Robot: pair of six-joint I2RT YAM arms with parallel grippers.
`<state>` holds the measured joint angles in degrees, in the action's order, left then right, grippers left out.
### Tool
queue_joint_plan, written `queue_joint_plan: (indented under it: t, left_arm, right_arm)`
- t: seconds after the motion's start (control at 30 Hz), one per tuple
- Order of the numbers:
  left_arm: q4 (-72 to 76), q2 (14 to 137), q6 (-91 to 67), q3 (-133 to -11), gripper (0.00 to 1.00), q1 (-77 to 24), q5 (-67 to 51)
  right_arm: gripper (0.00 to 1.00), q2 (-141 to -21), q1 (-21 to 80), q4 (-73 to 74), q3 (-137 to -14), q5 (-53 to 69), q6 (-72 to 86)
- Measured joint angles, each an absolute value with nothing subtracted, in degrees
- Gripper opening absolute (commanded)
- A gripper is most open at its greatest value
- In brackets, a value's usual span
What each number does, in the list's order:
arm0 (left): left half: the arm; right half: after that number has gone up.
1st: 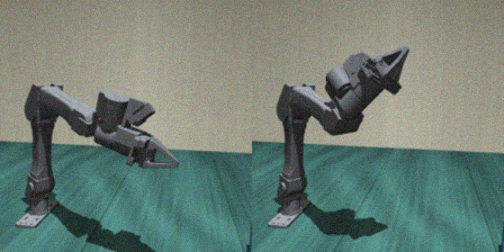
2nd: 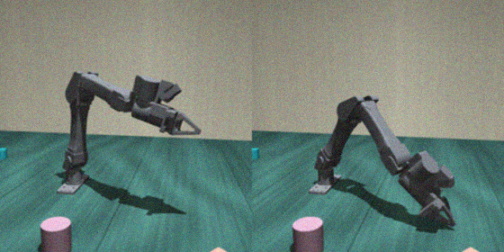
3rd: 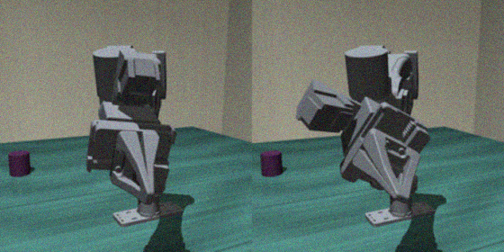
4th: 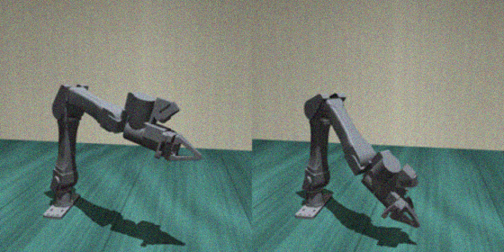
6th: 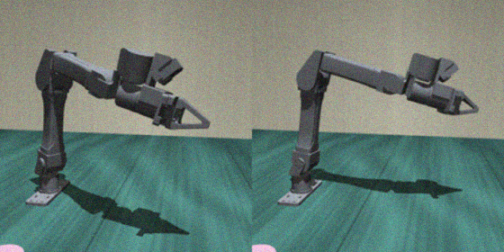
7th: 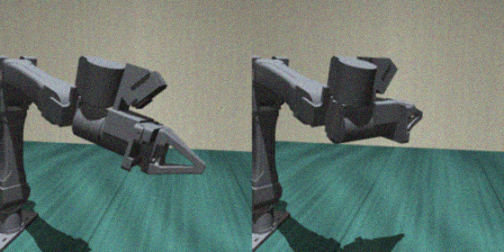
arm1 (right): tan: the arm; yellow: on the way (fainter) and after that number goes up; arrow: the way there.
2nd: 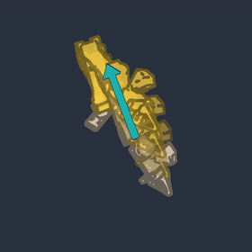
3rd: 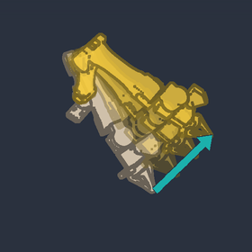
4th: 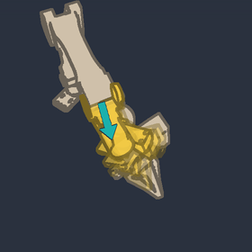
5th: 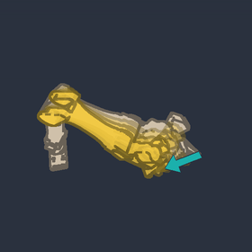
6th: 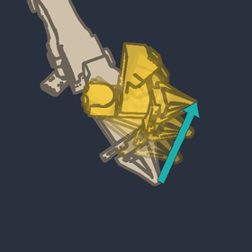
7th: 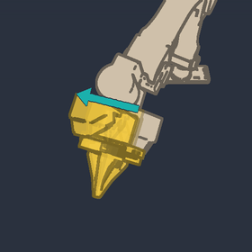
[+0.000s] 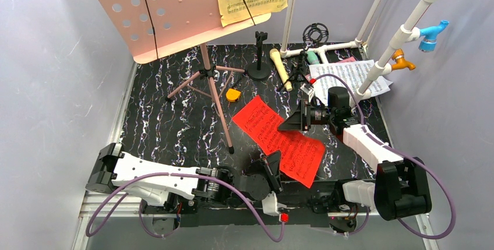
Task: Pack up the instrument practice props
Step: Place the sheet music at the center of the board.
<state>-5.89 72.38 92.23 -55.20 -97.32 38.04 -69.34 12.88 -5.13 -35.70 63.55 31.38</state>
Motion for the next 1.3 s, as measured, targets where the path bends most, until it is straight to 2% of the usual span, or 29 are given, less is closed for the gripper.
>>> queue_joint_plan:
  t: [0.17,0.33,0.5,0.57,0.63,0.7,0.73,0.77,0.87,0.93,0.97,1.07,1.2,1.3]
  left_arm:
    - [-5.04,73.38,92.49,-55.24,0.0,-97.32,38.37]
    - [-4.62,73.65,92.53,-55.24,0.0,-97.34,38.46]
    - [-3.95,73.65,92.38,-55.24,0.0,-97.34,38.63]
    - [-3.6,73.65,92.25,-55.24,0.0,-97.34,38.63]
    - [-3.4,73.63,91.94,-55.2,0.0,-97.34,38.65]
    - [-3.31,73.58,91.7,-55.09,0.0,-97.34,38.76]
    - [-3.14,73.52,91.53,-54.89,0.03,-97.34,38.85]
    - [-3.01,73.38,91.26,-54.61,0.12,-97.34,38.96]
    - [-2.57,72.53,90.24,-53.15,0.5,-97.34,39.59]
    - [-2.0,71.64,88.31,-51.64,0.69,-97.34,40.38]
    - [-1.61,71.11,87.42,-50.83,0.75,-97.34,40.84]
    - [-0.14,69.14,83.26,-48.03,0.87,-97.34,42.81]
    - [0.89,65.63,74.15,-44.71,0.98,-97.34,46.35]
    - [0.19,62.74,64.97,-43.44,0.98,-97.34,49.45]
  right_arm:
    - [0.95,-69.47,13.17,-9.65,-33.69,63.66,35.97]
    - [0.78,-69.49,13.26,-13.8,-33.04,64.62,40.62]
    - [0.24,-69.49,13.26,-17.45,-33.04,65.14,44.25]
    - [0.09,-69.49,13.26,-18.17,-33.1,65.28,45.01]
    - [0.01,-69.49,13.17,-18.63,-33.15,65.36,45.67]
    - [0.01,-69.49,12.93,-18.61,-33.23,65.36,45.87]
    - [0.01,-69.49,12.64,-18.26,-33.43,65.36,45.63]
    - [0.01,-69.49,12.21,-17.39,-34.02,65.34,44.93]
    - [0.01,-69.49,11.0,-12.67,-37.63,64.82,40.58]
    - [0.01,-69.49,10.31,-8.64,-41.25,64.07,36.49]
    - [0.01,-69.47,9.96,-5.48,-43.42,63.29,33.36]
    - [0.01,-69.54,9.19,6.02,-51.55,58.74,22.0]
    - [0.01,-69.32,8.62,16.84,-61.21,49.69,8.21]
    - [0.01,-68.36,8.58,21.19,-65.08,40.29,0.12]
